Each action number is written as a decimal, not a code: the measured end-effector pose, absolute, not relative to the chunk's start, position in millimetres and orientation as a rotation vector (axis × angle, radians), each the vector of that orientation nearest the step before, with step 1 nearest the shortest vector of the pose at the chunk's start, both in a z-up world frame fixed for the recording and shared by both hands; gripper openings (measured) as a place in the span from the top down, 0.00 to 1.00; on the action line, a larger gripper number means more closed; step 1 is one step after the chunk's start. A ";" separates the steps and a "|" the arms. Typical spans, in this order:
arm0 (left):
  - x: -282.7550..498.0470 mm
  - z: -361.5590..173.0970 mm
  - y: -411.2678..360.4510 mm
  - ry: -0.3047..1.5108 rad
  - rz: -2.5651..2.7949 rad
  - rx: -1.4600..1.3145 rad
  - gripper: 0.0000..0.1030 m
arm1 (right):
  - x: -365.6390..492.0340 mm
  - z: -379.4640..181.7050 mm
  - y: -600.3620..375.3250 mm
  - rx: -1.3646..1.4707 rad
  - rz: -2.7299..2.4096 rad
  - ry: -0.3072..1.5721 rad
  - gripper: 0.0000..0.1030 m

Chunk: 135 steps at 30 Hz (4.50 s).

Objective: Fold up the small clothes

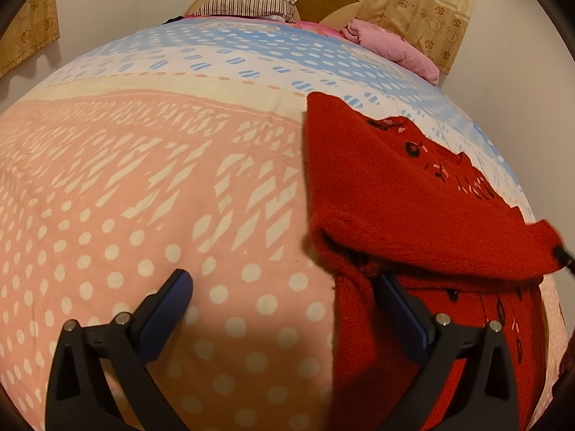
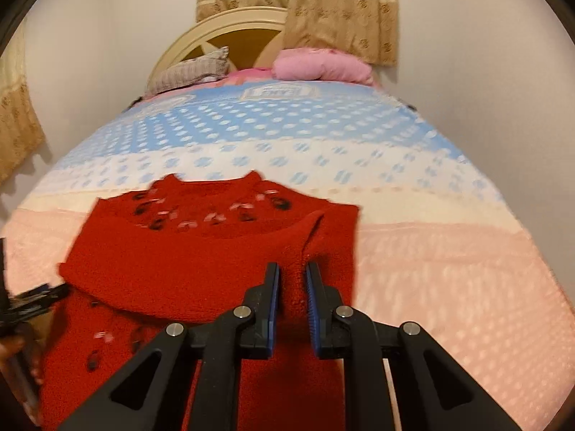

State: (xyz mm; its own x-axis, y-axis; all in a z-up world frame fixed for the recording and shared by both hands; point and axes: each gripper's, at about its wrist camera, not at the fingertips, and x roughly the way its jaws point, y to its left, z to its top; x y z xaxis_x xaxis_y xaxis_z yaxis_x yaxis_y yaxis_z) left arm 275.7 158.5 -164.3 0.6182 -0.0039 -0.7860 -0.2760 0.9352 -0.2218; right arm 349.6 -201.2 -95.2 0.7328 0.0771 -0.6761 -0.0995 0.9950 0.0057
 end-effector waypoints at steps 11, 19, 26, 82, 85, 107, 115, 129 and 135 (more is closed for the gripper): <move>238.7 -119.4 168.5 0.686 0.209 -0.296 0.00 | 346.0 -107.8 -220.8 0.029 0.069 0.746 0.50; 300.1 -127.6 140.9 0.781 0.224 -0.150 0.00 | 365.5 -115.0 -167.2 -0.012 0.304 0.773 0.50; 309.8 -150.9 142.2 0.869 0.195 -0.156 0.00 | 377.3 -152.3 -191.7 0.011 0.283 0.863 0.52; 215.9 -131.9 79.2 0.809 0.038 -0.019 0.00 | 262.4 -155.2 -178.6 -0.027 0.343 0.804 0.46; 206.7 -130.1 75.5 0.806 0.024 -0.016 0.00 | 254.5 -155.4 -179.4 -0.027 0.344 0.797 0.46; 116.5 -127.1 71.4 0.823 -0.079 -0.003 0.00 | 199.7 -164.1 -186.1 -0.078 0.337 0.751 0.34; 78.2 -137.3 87.3 0.884 -0.153 -0.176 0.16 | 184.9 -169.2 -188.9 -0.088 0.333 0.711 0.31; 61.8 -151.1 93.6 0.944 -0.268 -0.377 0.28 | 176.3 -173.8 -186.0 -0.124 0.328 0.677 0.26; 61.6 -155.0 100.3 0.938 -0.302 -0.440 0.34 | 176.0 -174.1 -184.9 -0.131 0.325 0.674 0.26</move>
